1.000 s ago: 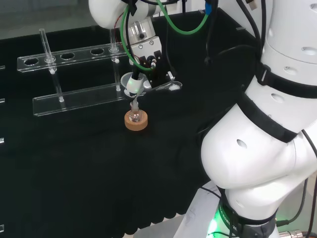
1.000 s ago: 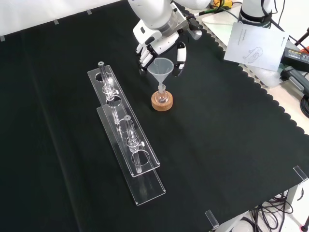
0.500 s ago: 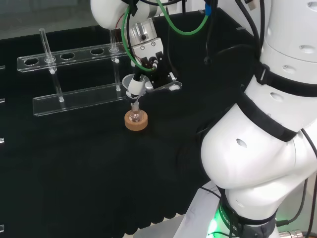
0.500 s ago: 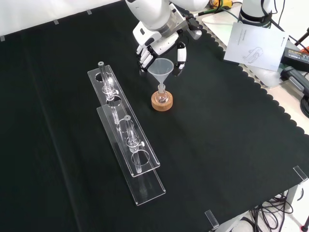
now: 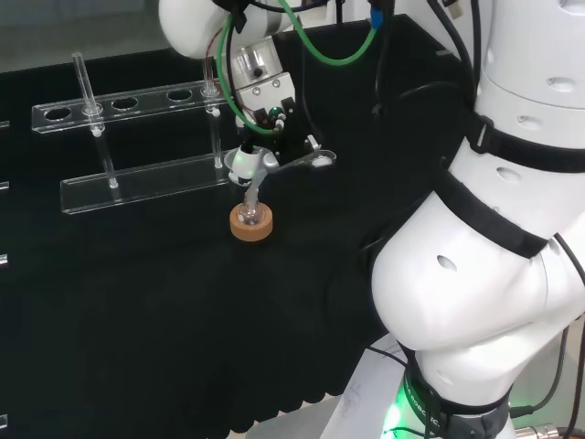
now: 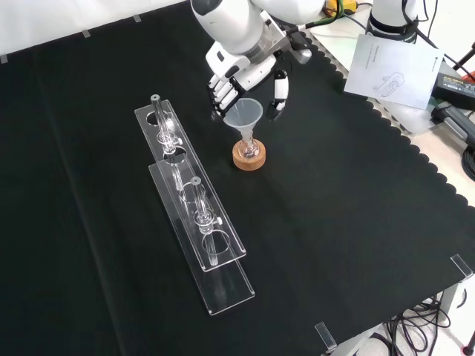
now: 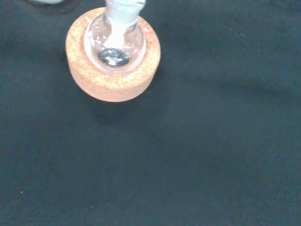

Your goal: Place the funnel on the round-bottom flask.

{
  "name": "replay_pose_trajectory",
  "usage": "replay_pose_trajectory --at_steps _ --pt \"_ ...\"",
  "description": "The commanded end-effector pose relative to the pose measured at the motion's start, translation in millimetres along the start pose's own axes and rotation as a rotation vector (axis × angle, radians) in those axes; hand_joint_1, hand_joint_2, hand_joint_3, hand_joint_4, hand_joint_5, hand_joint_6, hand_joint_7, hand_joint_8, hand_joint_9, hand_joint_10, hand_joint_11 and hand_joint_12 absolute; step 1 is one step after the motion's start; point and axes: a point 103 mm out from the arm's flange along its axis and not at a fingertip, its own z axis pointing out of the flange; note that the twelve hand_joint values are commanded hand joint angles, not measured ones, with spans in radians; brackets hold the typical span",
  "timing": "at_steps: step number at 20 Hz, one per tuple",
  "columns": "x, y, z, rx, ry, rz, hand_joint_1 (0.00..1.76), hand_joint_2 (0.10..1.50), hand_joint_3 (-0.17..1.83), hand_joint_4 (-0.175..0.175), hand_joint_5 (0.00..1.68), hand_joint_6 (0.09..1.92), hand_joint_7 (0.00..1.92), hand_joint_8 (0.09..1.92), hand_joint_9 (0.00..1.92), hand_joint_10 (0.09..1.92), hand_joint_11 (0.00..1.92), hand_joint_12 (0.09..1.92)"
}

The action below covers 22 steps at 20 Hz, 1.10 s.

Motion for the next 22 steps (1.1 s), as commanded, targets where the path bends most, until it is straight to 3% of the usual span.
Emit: replay_pose_trajectory --at_steps 1,5,9,12,14,16,21,22 --pt "0.2 -1.8 2.7 0.005 -0.001 -0.035 0.60 0.63 0.40 -0.057 0.18 0.09 0.00 0.41 0.16 0.76 0.10 1.48" --pt "-4.7 -7.0 -0.5 -0.065 0.011 -0.042 0.54 0.63 0.29 -0.051 0.15 0.09 0.00 0.26 0.05 0.80 0.03 1.51" --pt "-8.8 -16.8 -14.6 -0.148 0.038 -0.069 0.52 0.63 0.27 -0.050 0.14 0.09 0.00 0.23 0.03 0.81 0.01 1.51" --pt "-13.9 -22.0 -23.8 -0.166 0.052 -0.074 0.51 0.64 0.26 -0.051 0.14 0.09 0.00 0.23 0.03 0.81 0.02 1.51" --pt "-14.9 -26.2 -32.7 -0.177 0.031 -0.018 0.51 0.64 0.25 -0.052 0.14 0.09 0.00 0.24 0.04 0.81 0.02 1.51" --pt "-17.3 -29.7 -39.7 -0.195 0.032 -0.005 0.51 0.64 0.24 -0.052 0.14 0.09 0.00 0.26 0.04 0.81 0.02 1.52" --pt "-40.8 -37.8 -52.1 -0.248 0.110 -0.054 0.53 0.69 0.19 -0.061 0.21 0.09 0.02 0.55 0.21 0.76 0.11 1.47" --pt "-43.0 -39.1 -54.0 -0.257 0.092 -0.067 0.54 0.70 0.19 -0.062 0.23 0.09 0.03 0.60 0.24 0.75 0.13 1.47"
